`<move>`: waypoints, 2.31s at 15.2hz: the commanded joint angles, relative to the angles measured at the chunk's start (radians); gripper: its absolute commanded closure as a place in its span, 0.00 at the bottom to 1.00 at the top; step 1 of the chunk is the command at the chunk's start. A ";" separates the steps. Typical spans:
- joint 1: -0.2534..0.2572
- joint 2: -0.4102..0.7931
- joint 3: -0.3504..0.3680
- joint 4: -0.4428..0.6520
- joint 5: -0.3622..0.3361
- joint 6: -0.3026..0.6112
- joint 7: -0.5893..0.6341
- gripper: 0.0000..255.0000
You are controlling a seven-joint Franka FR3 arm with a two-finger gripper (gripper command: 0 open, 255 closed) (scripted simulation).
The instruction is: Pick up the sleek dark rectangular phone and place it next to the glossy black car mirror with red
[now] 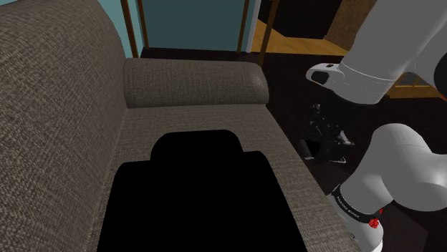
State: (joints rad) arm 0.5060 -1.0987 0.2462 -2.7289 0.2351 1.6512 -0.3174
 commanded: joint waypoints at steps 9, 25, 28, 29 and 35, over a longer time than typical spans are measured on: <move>0.019 -0.011 0.033 -0.137 0.036 0.126 -0.004 1.00; 0.044 0.013 0.074 -0.258 0.081 0.268 -0.007 1.00; 0.044 0.013 0.074 -0.258 0.081 0.268 -0.007 0.00; 0.044 0.013 0.074 -0.258 0.081 0.268 -0.007 0.00; 0.024 -0.011 0.041 -0.168 0.044 0.155 -0.006 0.00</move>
State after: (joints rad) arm 0.5346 -1.1049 0.2952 -2.9298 0.2896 1.8455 -0.3270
